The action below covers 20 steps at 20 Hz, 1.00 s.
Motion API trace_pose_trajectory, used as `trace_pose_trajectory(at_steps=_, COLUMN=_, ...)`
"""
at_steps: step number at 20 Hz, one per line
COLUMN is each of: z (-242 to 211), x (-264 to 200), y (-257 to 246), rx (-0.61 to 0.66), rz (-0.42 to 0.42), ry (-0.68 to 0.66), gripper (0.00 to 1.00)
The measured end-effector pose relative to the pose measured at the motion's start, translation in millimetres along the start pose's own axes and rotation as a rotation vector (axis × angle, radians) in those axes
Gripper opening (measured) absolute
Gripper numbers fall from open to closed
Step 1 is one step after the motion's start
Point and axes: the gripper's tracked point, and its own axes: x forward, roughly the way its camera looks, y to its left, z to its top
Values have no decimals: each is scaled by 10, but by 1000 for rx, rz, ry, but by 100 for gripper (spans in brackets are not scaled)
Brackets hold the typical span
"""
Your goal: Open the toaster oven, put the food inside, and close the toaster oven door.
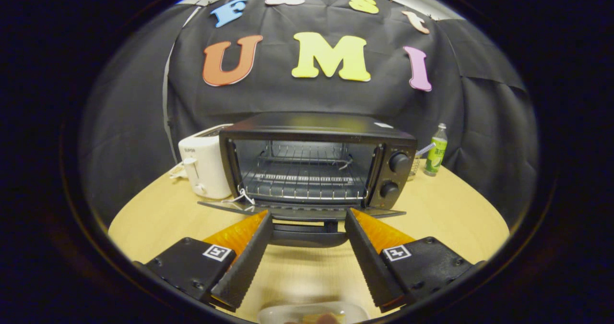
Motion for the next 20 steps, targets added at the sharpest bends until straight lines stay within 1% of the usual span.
trace_pose_trajectory(at_steps=2, z=-134, x=-13, y=9, rx=-5, rz=24, ry=52, gripper=99)
trace_pose_trajectory(at_steps=5, z=-248, x=2, y=2, rx=-2, rz=50, ry=84, gripper=99)
trace_pose_trajectory(at_steps=8, z=-431, x=6, y=-14, rx=23, rz=74, ry=156, gripper=99)
trace_pose_trajectory(at_steps=11, z=-445, x=-46, y=5, rx=64, rz=110, ry=185, gripper=99)
trace_pose_trajectory(at_steps=13, z=-365, x=-222, y=-8, rx=63, rz=118, ry=157, gripper=99)
trace_pose_trajectory(at_steps=16, z=-220, x=-662, y=-63, rx=54, rz=107, ry=79, gripper=99)
trace_pose_trajectory(at_steps=18, z=-219, x=-929, y=-129, rx=54, rz=100, ry=44, gripper=99)
trace_pose_trajectory(at_steps=20, z=-369, x=-1106, y=-181, rx=62, rz=90, ry=56, gripper=100)
